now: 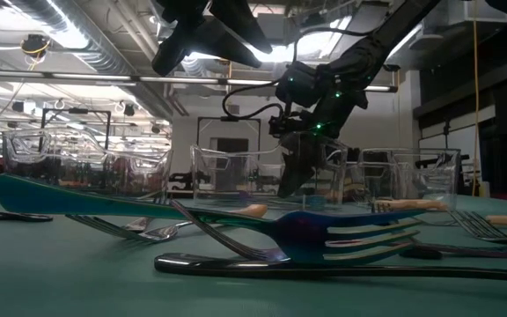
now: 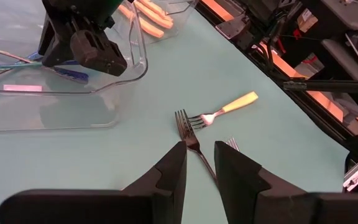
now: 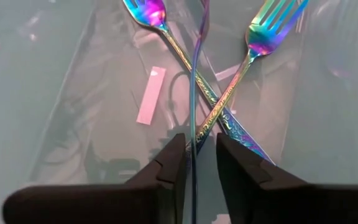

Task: Sort silverware by color (type)
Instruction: Put the black fork into the left transparent bin

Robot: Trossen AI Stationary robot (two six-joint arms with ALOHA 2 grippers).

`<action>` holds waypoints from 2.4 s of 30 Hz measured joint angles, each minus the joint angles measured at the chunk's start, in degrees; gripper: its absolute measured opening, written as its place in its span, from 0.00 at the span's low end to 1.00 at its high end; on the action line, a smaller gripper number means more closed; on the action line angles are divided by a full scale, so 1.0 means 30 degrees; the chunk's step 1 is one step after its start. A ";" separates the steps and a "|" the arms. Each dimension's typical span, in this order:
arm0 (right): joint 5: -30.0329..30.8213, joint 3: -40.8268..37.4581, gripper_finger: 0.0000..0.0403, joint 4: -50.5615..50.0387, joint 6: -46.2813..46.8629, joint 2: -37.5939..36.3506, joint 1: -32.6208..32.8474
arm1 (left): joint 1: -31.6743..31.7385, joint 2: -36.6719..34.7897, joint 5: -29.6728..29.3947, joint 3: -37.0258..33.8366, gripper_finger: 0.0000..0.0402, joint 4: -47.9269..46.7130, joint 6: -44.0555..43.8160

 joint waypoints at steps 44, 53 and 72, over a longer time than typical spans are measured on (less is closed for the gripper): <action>-0.0321 0.3567 0.20 -0.4843 0.0003 -0.2279 0.0029 | 0.0146 0.0007 0.4014 0.0000 0.19 -0.6161 -0.7331; -0.0058 0.4051 0.20 -0.5795 -0.0606 -0.4132 0.1167 | 0.0300 0.0007 0.4014 -0.0001 0.19 -0.8389 -0.9488; 0.4004 0.4051 0.20 -1.2618 -0.0931 -0.9157 0.7171 | 0.1590 0.2406 0.6773 -0.0022 0.19 -0.9086 -0.9669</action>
